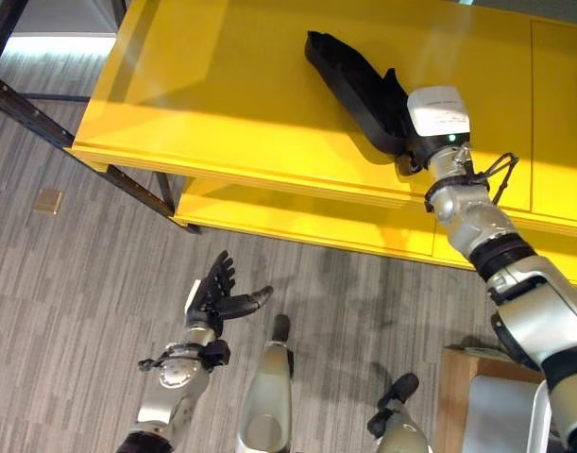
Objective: Move parts from the plastic box to the shelf.
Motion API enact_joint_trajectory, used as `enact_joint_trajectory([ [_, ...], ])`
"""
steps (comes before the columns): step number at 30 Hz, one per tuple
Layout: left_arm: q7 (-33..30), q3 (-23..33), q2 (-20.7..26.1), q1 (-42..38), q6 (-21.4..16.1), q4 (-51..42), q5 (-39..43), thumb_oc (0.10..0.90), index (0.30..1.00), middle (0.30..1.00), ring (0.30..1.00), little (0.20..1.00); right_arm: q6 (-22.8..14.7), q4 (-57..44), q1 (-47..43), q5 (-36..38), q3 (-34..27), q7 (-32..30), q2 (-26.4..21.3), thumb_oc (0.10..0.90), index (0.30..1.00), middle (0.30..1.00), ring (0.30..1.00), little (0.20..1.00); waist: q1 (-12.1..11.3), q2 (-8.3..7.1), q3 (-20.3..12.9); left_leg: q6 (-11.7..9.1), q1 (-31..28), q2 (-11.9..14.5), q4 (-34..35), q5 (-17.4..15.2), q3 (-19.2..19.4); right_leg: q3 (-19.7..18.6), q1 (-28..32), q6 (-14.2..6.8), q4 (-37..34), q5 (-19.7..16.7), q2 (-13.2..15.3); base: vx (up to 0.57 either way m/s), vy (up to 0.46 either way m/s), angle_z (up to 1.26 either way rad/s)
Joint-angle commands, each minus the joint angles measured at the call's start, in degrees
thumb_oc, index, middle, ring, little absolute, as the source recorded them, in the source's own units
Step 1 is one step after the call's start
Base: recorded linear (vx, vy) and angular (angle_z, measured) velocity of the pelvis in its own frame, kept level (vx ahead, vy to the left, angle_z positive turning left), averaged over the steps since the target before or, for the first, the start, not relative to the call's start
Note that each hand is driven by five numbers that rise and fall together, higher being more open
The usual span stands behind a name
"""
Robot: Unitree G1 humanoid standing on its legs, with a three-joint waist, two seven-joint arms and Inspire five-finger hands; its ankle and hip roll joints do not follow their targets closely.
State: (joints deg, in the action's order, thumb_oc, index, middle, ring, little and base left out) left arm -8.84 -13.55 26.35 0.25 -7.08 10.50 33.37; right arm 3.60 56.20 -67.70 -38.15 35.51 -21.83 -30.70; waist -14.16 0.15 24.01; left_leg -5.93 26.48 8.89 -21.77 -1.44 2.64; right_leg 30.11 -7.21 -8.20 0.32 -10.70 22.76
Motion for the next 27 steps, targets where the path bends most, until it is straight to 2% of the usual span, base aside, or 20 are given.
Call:
enact_joint_trajectory([
  [1,0.5,-1.68,2.79,-0.3,-5.63,-6.0,-0.35,0.9,1.0,1.0,1.0,1.0,5.19,3.14,-5.88,0.58,0.09,-3.45,-4.21,0.4,0.3,0.3,0.3,0.3,-0.57,2.05,-1.91,-0.07,-1.77,1.73,7.43,5.08,0.72,-0.59,1.05,-3.95,8.66,5.24,3.07,0.0,0.0,0.0],
  [6,-0.23,-2.3,2.47,-1.43,-5.45,-6.15,-0.54,0.9,1.0,1.0,1.0,1.0,6.97,4.11,-5.51,2.31,-3.12,-6.87,-4.81,0.4,0.3,0.3,0.3,0.3,0.07,3.48,-1.64,0.05,-1.17,1.17,7.47,5.16,0.48,-0.82,0.41,-4.14,8.82,5.03,3.44,0.0,0.0,0.0],
  [12,-1.17,-2.37,1.97,-1.88,-5.32,-6.63,-0.6,0.9,1.0,1.0,1.0,1.0,9.48,2.01,-3.71,3.28,-7.57,-11.17,-5.3,0.4,0.3,0.3,0.3,0.3,0.78,4.44,-1.27,0.22,-1.02,0.88,7.21,4.99,0.7,-1.16,-0.03,-4.15,9.23,4.93,3.85,0.0,0.0,0.0],
  [27,-2.03,-2.63,1.0,-2.37,-5.73,-6.9,-0.83,0.9,1.0,1.0,1.0,1.0,15.57,-5.14,3.81,0.02,-17.27,-18.27,-7.95,0.4,0.3,0.3,0.3,0.3,2.67,5.58,-0.36,0.39,-0.51,0.6,6.92,4.73,0.72,-1.68,-1.21,-4.34,10.07,4.48,4.49,0.0,0.002,0.02],
])
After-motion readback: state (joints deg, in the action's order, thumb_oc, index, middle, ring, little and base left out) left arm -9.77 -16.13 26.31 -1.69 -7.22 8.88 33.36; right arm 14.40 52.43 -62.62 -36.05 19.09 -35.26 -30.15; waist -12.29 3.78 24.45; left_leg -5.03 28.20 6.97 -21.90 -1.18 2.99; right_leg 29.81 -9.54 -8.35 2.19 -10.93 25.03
